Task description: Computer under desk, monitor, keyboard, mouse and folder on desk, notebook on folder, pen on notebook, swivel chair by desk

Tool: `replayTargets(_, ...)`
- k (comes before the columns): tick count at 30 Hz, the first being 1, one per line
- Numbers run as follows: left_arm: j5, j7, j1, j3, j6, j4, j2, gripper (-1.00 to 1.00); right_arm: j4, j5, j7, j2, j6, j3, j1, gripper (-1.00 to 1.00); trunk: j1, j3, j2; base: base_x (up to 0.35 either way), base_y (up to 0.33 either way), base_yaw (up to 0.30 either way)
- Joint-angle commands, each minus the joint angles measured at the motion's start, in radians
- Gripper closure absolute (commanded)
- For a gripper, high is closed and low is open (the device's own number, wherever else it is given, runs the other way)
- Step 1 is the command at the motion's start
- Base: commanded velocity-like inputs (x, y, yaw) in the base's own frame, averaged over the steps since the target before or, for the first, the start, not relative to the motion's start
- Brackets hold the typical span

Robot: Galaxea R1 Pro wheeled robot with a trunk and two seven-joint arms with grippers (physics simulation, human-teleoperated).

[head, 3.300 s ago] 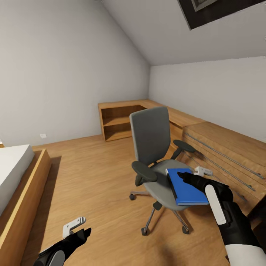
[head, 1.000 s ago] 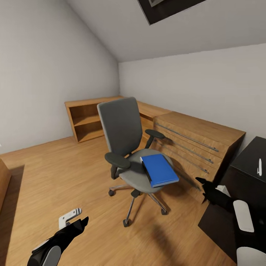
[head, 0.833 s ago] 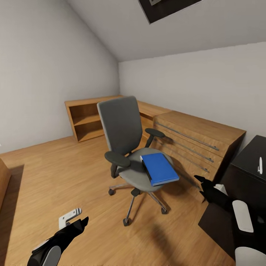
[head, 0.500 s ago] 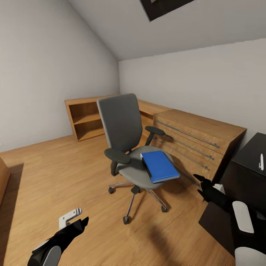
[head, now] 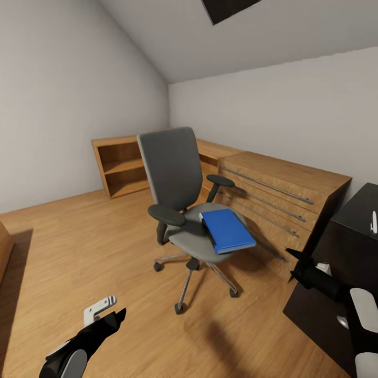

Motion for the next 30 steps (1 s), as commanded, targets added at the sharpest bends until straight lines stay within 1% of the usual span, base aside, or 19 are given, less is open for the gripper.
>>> replayTargets(1,0.011,0.009,-0.001,-0.001,0.003,-0.001,0.0,-1.0,0.003,-0.002,0.002,-0.001,0.006,-0.002,-0.001,-1.0,0.004,-0.004,-0.008,0.0,0.0,0.0)
replayTargets(3,0.011,0.009,-0.001,-0.001,0.003,-0.001,0.0,-1.0,0.007,-0.004,0.003,-0.002,0.013,-0.002,-0.001,-1.0,0.011,-0.01,-0.022,0.0,0.0,0.0)
replayTargets(5,0.011,0.009,-0.001,-0.001,0.003,-0.001,0.0,-1.0,0.011,-0.006,0.018,-0.003,0.033,-0.001,-0.001,-1.0,0.019,-0.017,-0.036,0.0,0.0,0.0)
replayTargets(9,0.011,0.009,-0.001,-0.001,0.003,0.0,0.0,-1.0,0.013,-0.006,0.07,-0.004,0.046,0.002,-0.001,-1.0,0.034,-0.029,-0.064,0.0,0.0,0.0)
replayTargets(12,0.011,0.009,-0.001,-0.001,0.003,0.0,-0.001,-1.0,0.014,-0.006,0.104,-0.005,0.05,0.024,-0.001,-1.0,0.046,-0.039,-0.085,0.0,0.0,0.0)
replayTargets(16,0.011,0.009,-0.001,-0.001,0.003,0.0,-0.001,-1.0,0.02,-0.006,0.119,-0.005,0.052,0.038,-0.001,-1.0,0.061,-0.051,-0.113,0.0,0.0,0.0)
replayTargets(19,0.011,0.009,-0.001,-0.001,0.003,0.0,-0.001,-1.0,0.023,-0.006,0.121,-0.005,0.051,0.04,-0.001,-1.0,0.073,-0.061,-0.134,0.0,0.0,0.0)
replayTargets(25,0.011,0.009,-0.001,-0.002,0.003,0.0,0.0,-1.0,0.033,-0.005,0.122,-0.004,0.044,0.042,-0.002,-1.0,0.075,-0.084,-0.135,0.0,0.0,0.0)
replayTargets(30,0.011,0.008,-0.001,-0.003,0.004,0.001,0.0,-1.0,0.045,-0.004,0.12,-0.001,0.032,0.047,-0.01,-1.0,0.075,-0.084,-0.135,0.0,0.0,0.0)
